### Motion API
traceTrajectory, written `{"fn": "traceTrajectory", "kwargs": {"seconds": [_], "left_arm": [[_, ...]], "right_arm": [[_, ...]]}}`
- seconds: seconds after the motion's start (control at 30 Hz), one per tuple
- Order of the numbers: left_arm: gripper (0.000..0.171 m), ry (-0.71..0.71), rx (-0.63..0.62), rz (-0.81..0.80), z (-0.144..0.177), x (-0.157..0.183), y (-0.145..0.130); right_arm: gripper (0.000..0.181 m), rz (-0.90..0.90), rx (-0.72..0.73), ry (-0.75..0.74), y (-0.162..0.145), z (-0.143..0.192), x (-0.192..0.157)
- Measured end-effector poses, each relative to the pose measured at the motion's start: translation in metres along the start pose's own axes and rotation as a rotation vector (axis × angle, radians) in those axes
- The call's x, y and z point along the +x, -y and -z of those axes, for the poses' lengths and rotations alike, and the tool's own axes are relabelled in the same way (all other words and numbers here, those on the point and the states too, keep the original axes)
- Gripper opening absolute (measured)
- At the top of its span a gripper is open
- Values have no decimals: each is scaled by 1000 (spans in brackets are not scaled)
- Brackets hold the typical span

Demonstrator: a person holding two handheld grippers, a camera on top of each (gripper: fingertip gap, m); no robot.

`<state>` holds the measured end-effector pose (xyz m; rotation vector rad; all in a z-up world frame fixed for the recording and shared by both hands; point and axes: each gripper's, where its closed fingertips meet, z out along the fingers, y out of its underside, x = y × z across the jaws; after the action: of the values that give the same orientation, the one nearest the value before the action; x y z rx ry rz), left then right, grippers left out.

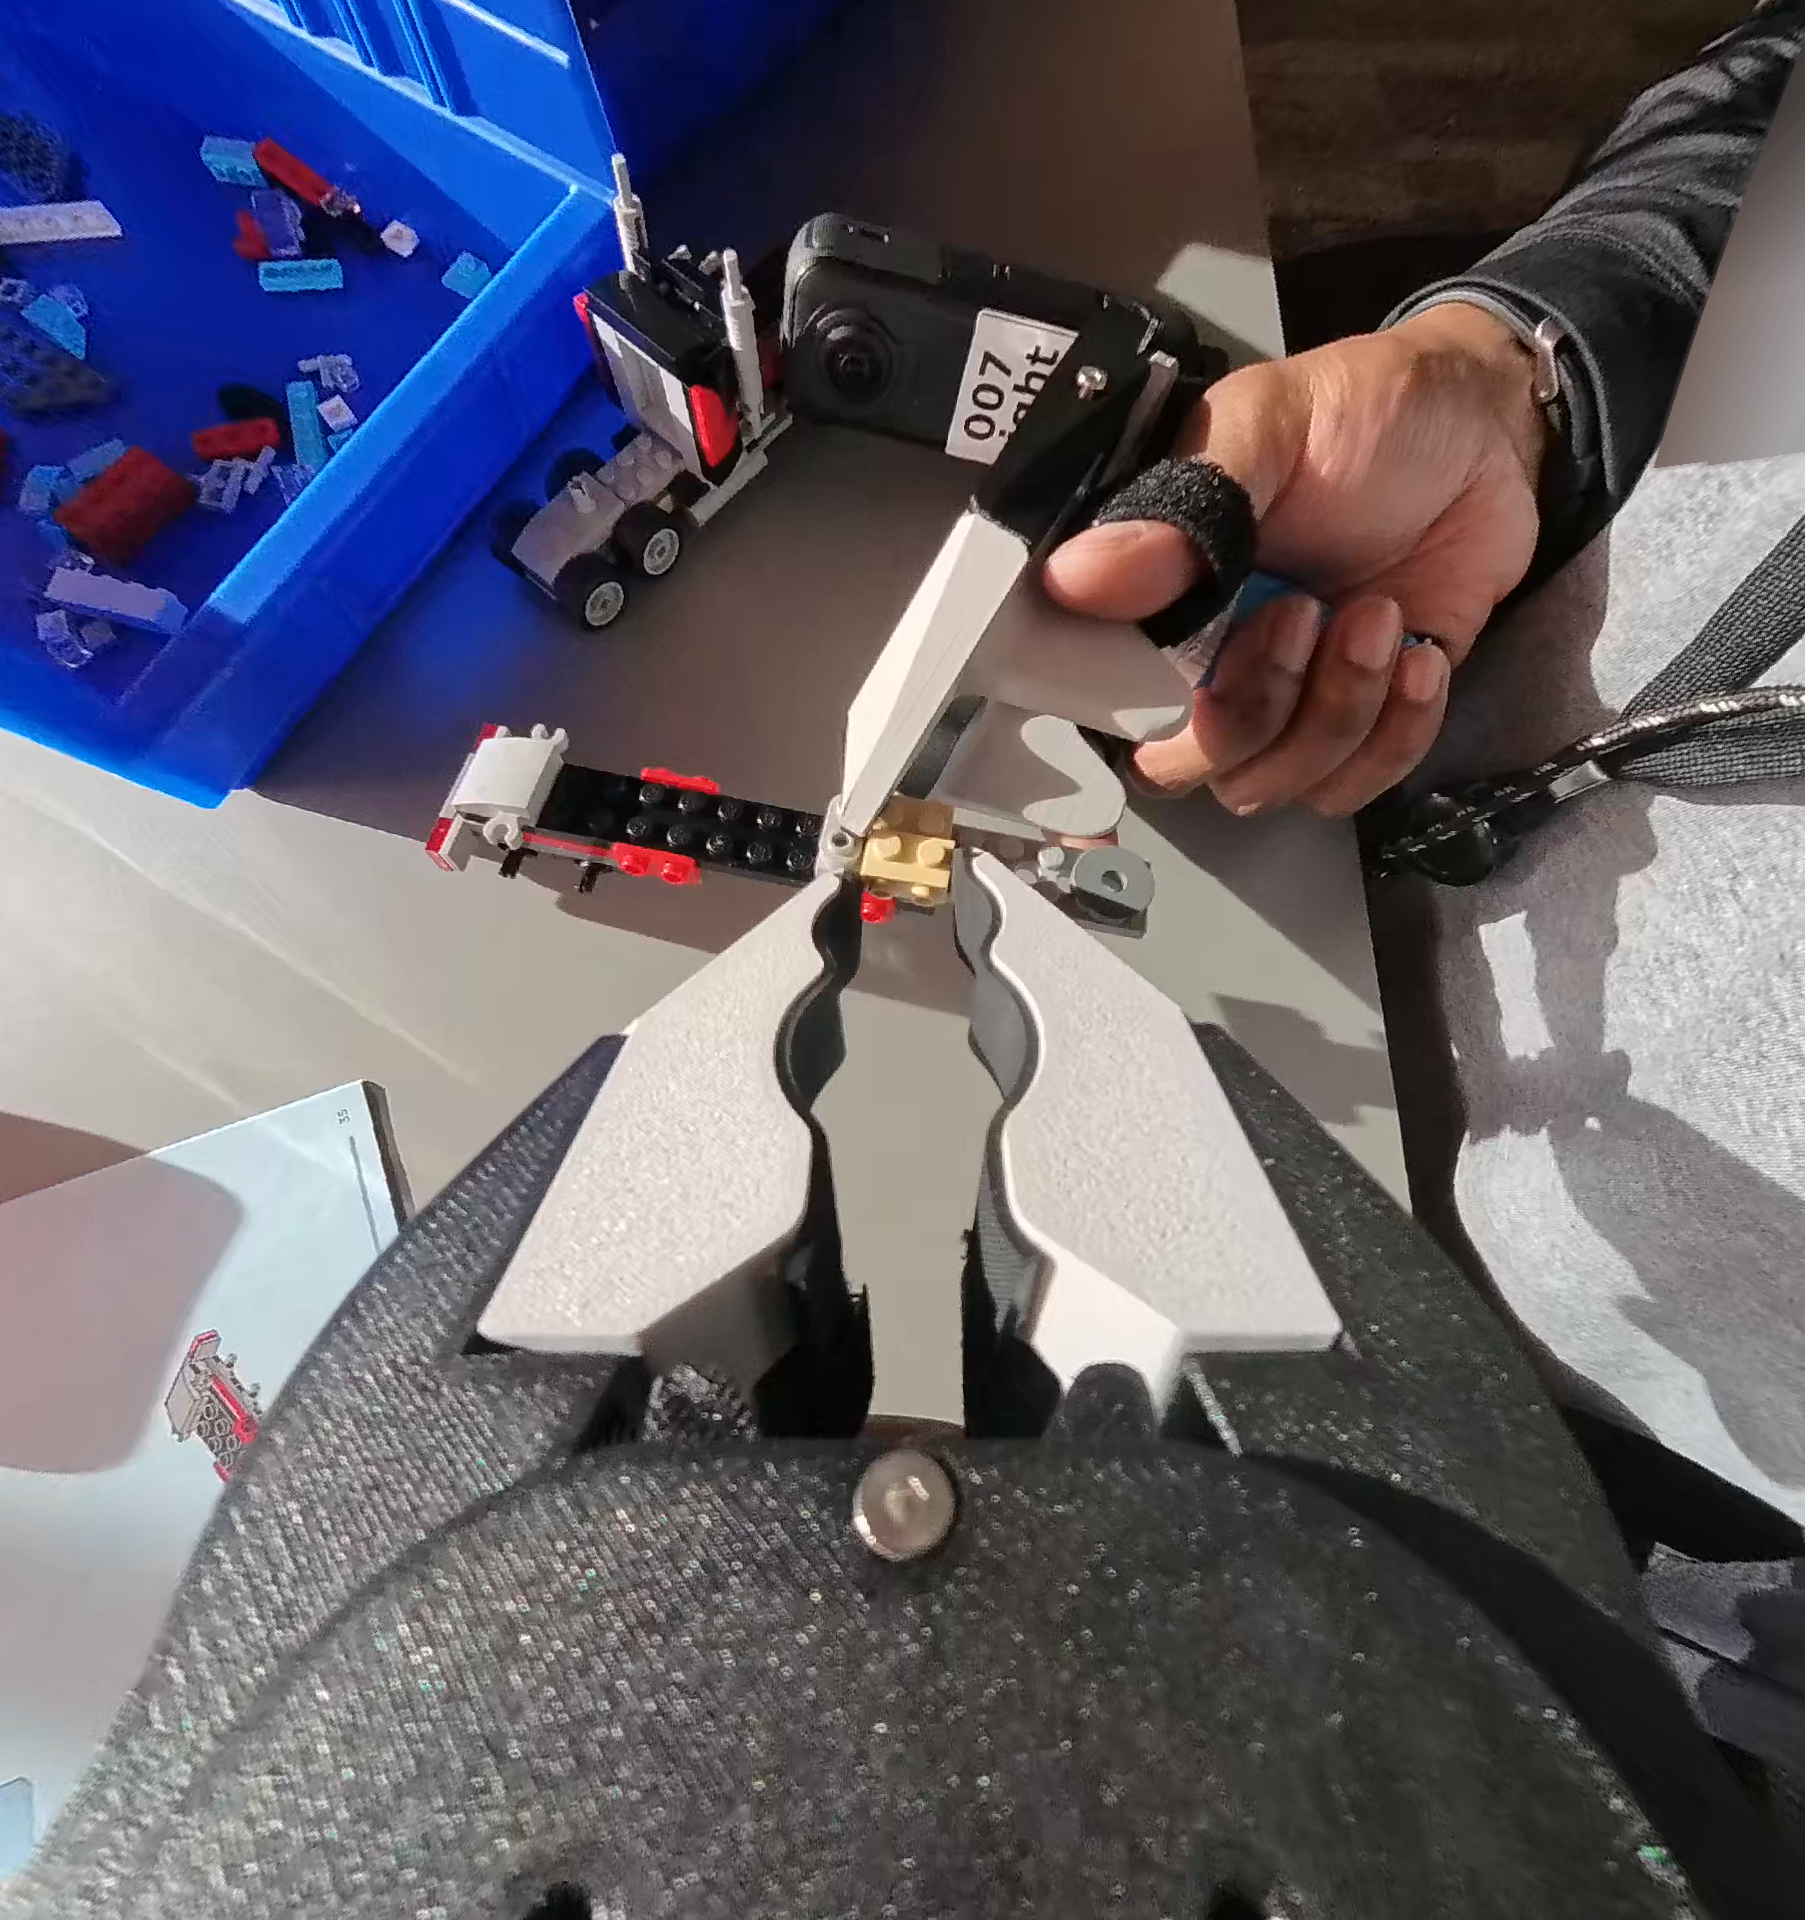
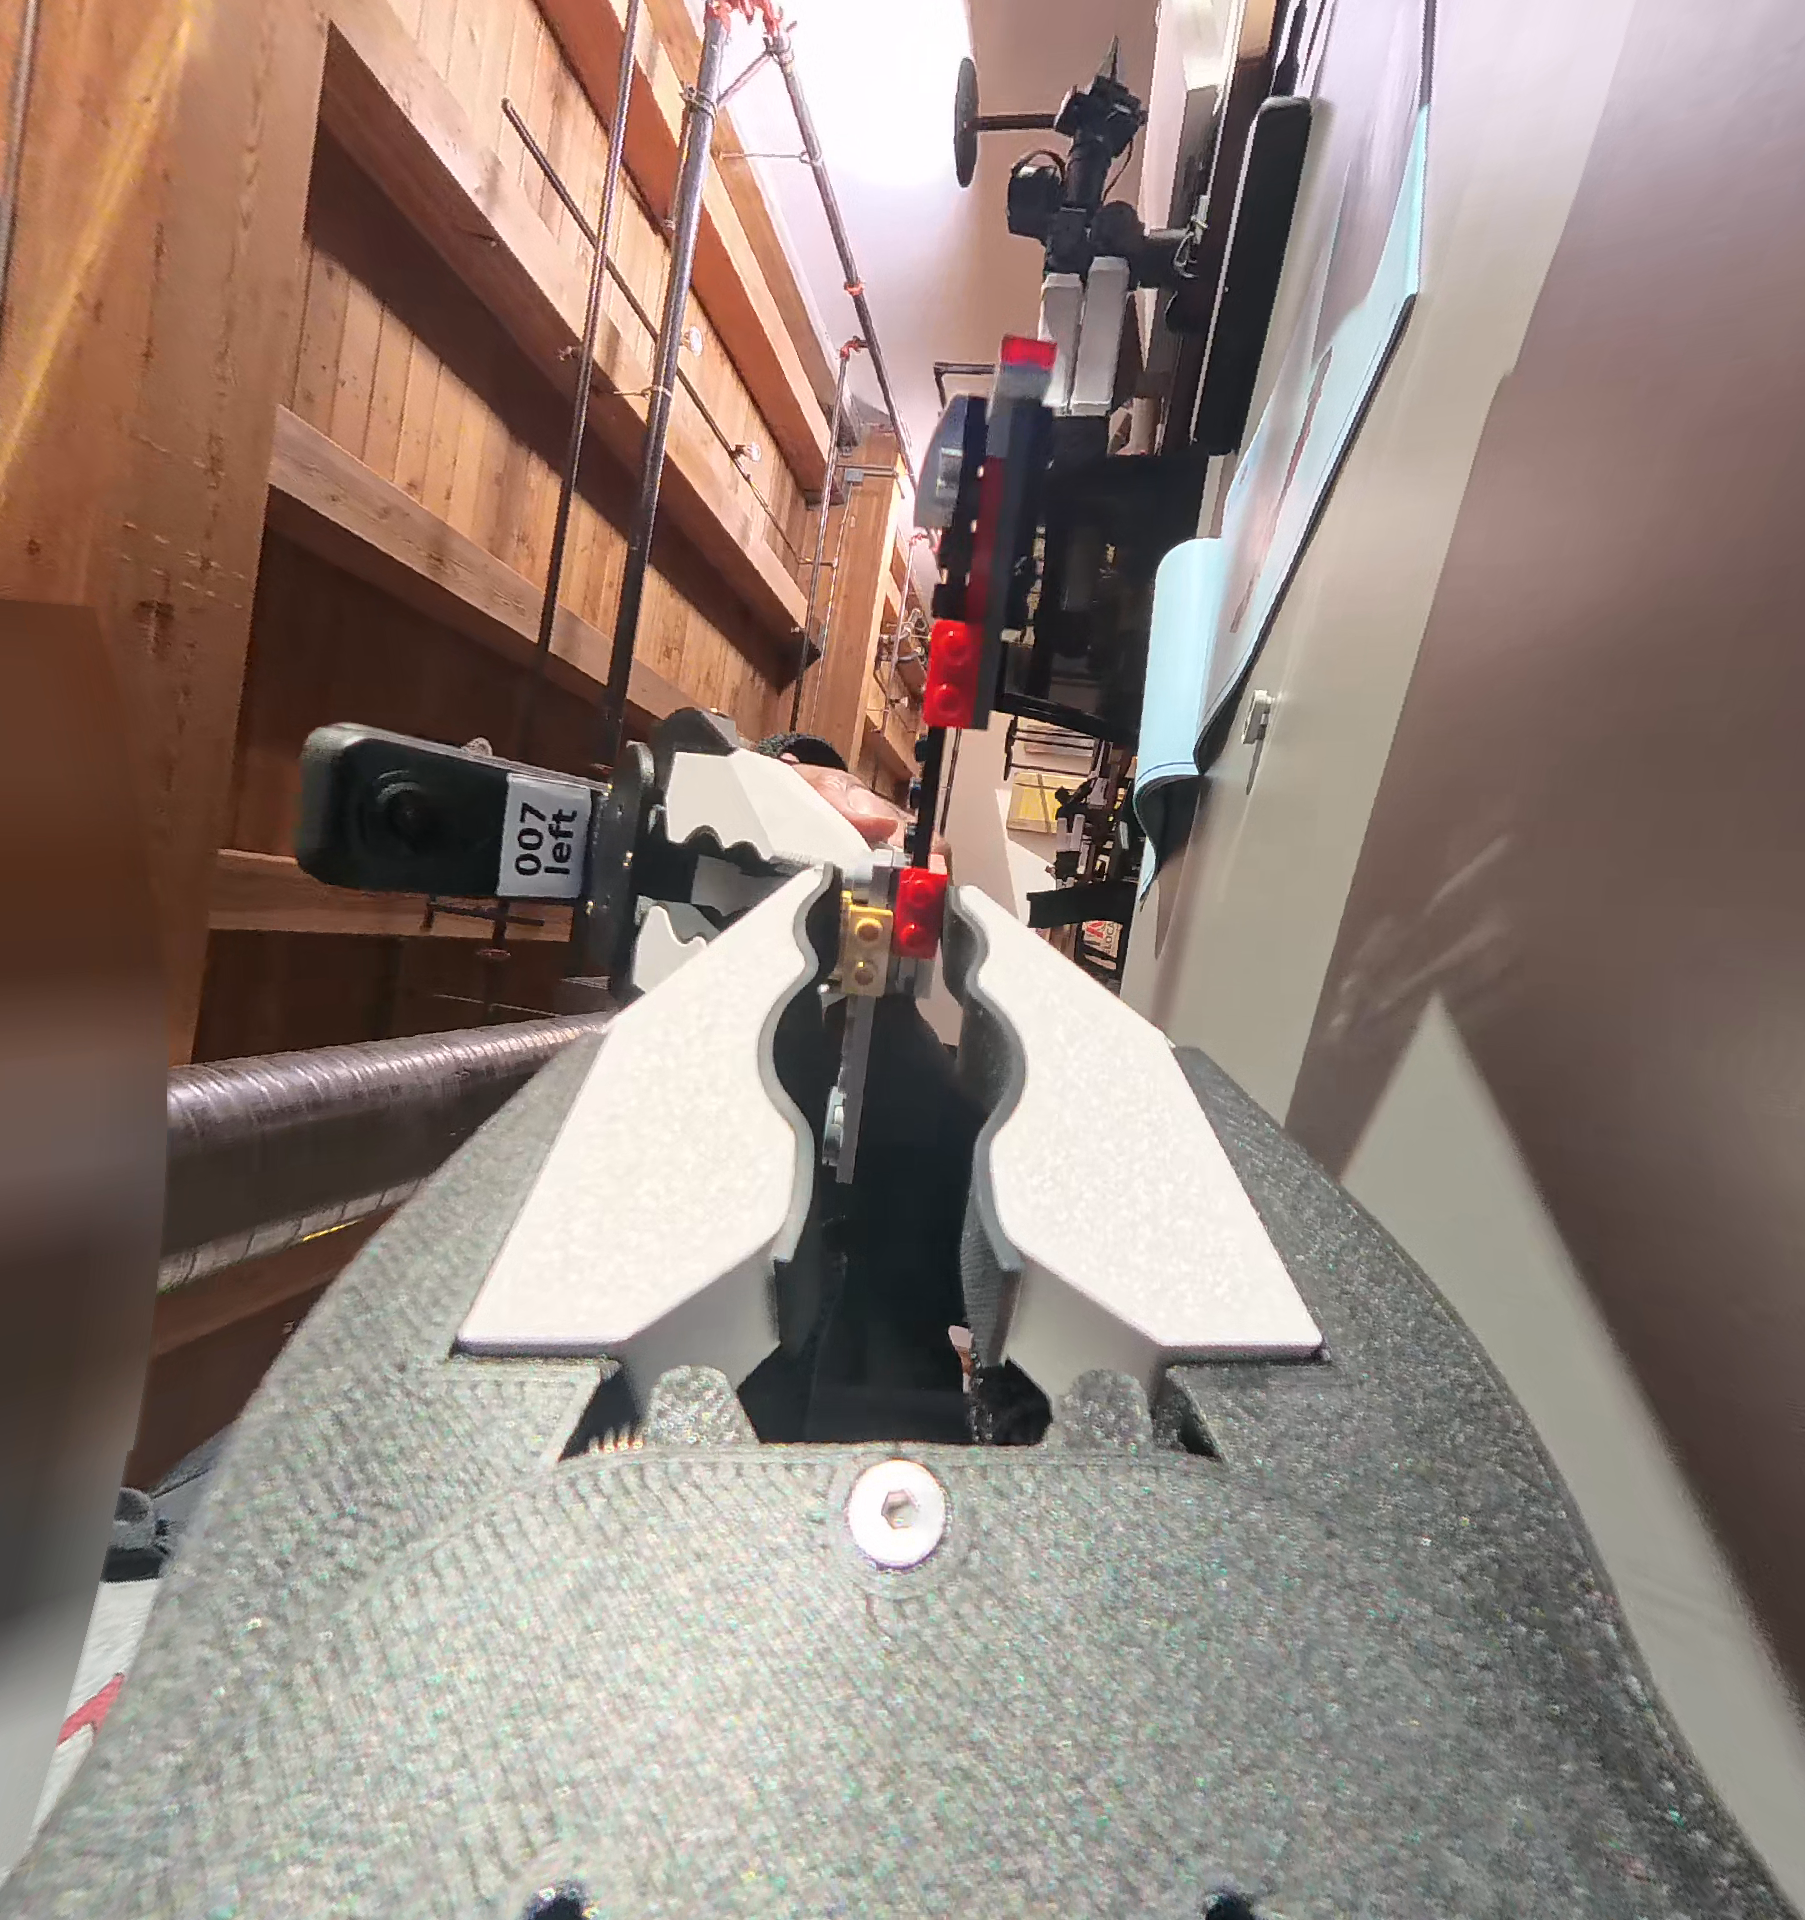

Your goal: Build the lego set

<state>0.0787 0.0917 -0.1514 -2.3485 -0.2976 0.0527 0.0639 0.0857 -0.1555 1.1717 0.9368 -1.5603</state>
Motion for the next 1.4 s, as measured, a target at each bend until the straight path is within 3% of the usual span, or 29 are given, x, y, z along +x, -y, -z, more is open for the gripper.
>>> {"fn": "traceTrajectory", "kwargs": {"seconds": [0.5,0.63,0.73,0.83,0.93,1.4], "left_arm": [[29,-12,34,129,1,0,2],[38,-65,143,295,7,1,7],[45,-130,270,526,12,-3,10],[45,-235,363,776,8,-1,7],[42,-299,400,917,1,0,3],[22,-445,488,1048,-4,4,10]], "right_arm": [[20,-33,24,28,1,0,-2],[20,-29,38,33,3,2,-3],[20,-18,44,30,4,2,-3],[20,-2,45,27,4,2,-4],[20,15,39,22,3,1,-4],[20,76,29,13,1,1,-8]]}}
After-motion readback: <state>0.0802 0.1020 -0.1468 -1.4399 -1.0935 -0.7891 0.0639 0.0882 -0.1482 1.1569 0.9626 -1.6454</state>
